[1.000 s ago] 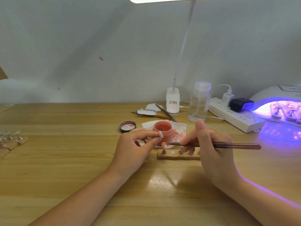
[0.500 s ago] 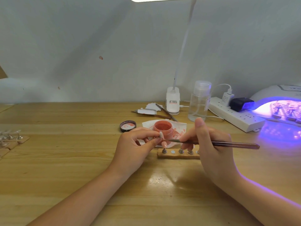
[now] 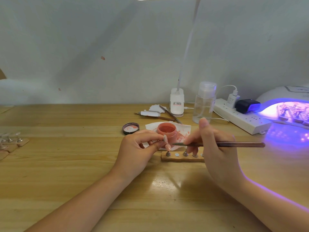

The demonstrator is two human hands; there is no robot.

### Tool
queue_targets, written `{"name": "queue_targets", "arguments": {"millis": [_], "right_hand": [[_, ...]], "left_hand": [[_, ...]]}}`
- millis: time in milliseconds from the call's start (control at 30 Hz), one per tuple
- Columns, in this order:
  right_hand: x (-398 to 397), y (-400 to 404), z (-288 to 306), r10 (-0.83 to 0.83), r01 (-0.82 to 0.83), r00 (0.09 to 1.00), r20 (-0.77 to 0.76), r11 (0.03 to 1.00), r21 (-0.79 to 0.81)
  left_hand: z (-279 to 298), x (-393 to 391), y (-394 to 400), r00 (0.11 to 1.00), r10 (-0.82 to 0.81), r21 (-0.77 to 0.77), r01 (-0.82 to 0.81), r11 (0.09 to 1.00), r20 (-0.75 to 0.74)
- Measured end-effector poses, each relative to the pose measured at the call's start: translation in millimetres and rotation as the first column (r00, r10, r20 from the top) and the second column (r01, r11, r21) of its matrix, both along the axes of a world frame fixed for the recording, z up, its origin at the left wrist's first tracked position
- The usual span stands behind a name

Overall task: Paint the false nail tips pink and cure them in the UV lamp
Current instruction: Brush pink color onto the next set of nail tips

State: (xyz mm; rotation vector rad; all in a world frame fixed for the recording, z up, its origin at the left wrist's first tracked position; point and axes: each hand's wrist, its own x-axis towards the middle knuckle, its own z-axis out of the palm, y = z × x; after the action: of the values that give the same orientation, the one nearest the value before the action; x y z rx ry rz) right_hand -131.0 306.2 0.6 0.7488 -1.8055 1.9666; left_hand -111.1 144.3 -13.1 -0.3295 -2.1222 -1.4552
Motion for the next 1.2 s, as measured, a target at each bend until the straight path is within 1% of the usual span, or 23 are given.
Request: {"name": "queue_targets", "arguments": {"millis": [67,133,267,333,400,533,600,667,700,800,867,933,1000,1100,1200], "right_hand": [[0.0,0.2,0.5,-0.013,0.013,1.000,-0.011,1.000,-0.023],[-0.6,-0.3,1.1,-0.024,0.025,0.999,-0.047,1.000,0.001],[-0.5,-0.1,-0.3,-0.007,0.007,1.000,-0.004,1.000,-0.003],[-0.6,0.4,-0.4,-0.021,0.021,0.999,-0.024,1.000,-0.015],[-0.6,-0.6,0.3,-0.020,0.020,0.999,-0.046,1.000,0.008],[-0.2,-0.3,-0.3,-0.006,0.006,1.000,0.005,1.000,-0.020],[-0.3,0.2,0.3,-0.016,0.015,0.999,-0.032,1.000,-0.014],[-0.5,-0.4,1.0,-0.005,0.007,0.998,-0.070,0.999,0.037],[-1.0,-0.5,0.4,0.000,0.003,0.998,-0.057,0.999,0.042],[-2.0,1.1,0.6,-0.006,0.006,1.000,-0.001,1.000,-0.008],[-2.5,1.5,1.1,-0.014,0.014,0.999,-0.048,1.000,0.000],[-2.9,0.3,1.9,-0.008,0.014,0.996,-0.092,0.998,0.064],[-3.9,-0.1,0.7,-0.004,0.009,0.997,-0.073,0.997,0.072],[-4.7,1.6,1.3,-0.003,0.003,0.998,-0.058,1.000,0.009],[-5.4,1.0,1.8,0.006,0.003,0.993,-0.114,0.997,0.072]], "left_hand": [[0.0,0.4,-0.1,1.000,0.004,-0.003,-0.004,1.000,0.000],[-0.7,0.1,-0.4,1.000,0.013,-0.006,-0.013,1.000,0.003],[-0.4,0.1,0.0,1.000,0.002,-0.002,-0.002,1.000,-0.008],[-0.3,0.0,0.1,1.000,0.000,-0.008,0.000,1.000,-0.009],[-0.5,0.1,-0.3,1.000,-0.005,-0.011,0.005,1.000,-0.016],[-0.6,1.0,0.1,1.000,-0.014,0.004,0.014,1.000,-0.015],[-0.5,0.8,0.4,1.000,-0.003,0.007,0.003,1.000,-0.009],[-0.1,0.9,0.8,1.000,0.003,0.004,-0.003,1.000,-0.007],[0.4,1.1,1.3,1.000,0.004,0.004,-0.004,1.000,-0.006],[1.8,2.4,2.3,1.000,0.005,0.016,-0.005,1.000,0.001],[1.9,2.4,2.4,1.000,0.012,0.027,-0.012,1.000,0.013],[1.1,2.3,1.8,0.999,0.023,0.020,-0.024,1.000,0.028],[0.3,2.3,1.2,0.998,0.038,0.009,-0.038,0.999,0.045],[1.0,2.8,1.5,0.996,0.054,-0.006,-0.054,0.999,0.064],[1.5,3.2,2.1,0.995,0.059,-0.004,-0.059,0.998,0.078]]}}
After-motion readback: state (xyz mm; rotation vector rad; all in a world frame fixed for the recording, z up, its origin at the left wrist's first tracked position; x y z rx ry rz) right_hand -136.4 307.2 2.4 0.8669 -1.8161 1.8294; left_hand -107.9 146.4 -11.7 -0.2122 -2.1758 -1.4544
